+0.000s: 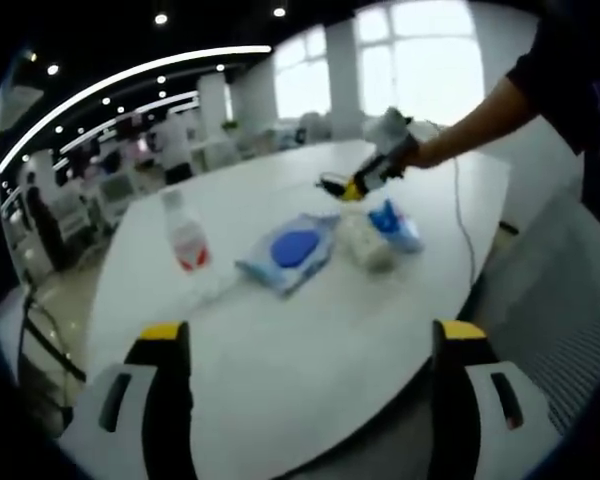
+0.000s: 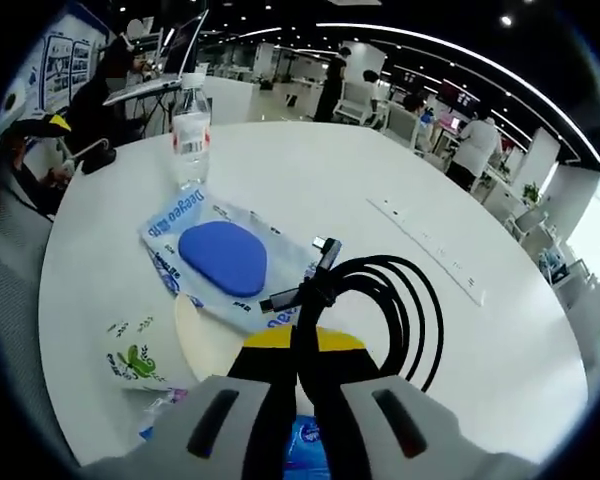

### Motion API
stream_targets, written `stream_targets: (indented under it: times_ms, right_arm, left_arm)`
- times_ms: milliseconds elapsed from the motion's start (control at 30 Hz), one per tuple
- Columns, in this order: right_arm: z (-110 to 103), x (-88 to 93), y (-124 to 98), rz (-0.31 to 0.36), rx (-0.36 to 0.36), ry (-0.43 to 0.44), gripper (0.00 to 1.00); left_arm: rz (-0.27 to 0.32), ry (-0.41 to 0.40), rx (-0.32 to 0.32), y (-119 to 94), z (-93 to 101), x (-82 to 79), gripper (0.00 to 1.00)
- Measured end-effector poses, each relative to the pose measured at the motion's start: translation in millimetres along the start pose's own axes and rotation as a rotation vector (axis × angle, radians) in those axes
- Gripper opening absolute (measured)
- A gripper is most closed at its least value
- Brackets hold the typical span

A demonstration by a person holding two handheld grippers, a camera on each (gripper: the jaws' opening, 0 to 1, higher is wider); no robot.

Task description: Arrange the tabletop items into an orderly group along one side of the table until the central work area is clear of visible clutter.

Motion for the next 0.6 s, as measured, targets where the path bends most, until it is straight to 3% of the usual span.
stream_targets:
  times_ms: [600]
  right_arm:
    - [22,23.4,-26,-0.021,0.075,0.04,0.03]
  left_arm:
    - [0.011,-0.003,0.02,0,3.5,-1.6,1.0]
Point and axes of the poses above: the point that each gripper's makers call its tool centre point, and the gripper's own axes: y roughly forward along the fingers, z roughly to its right, x roughly out of its underside, the point moved 5 cm from there along -y, roughly backward along the fingers, and after that the axes turned 6 degrees about -z, right-handed, at the moved point
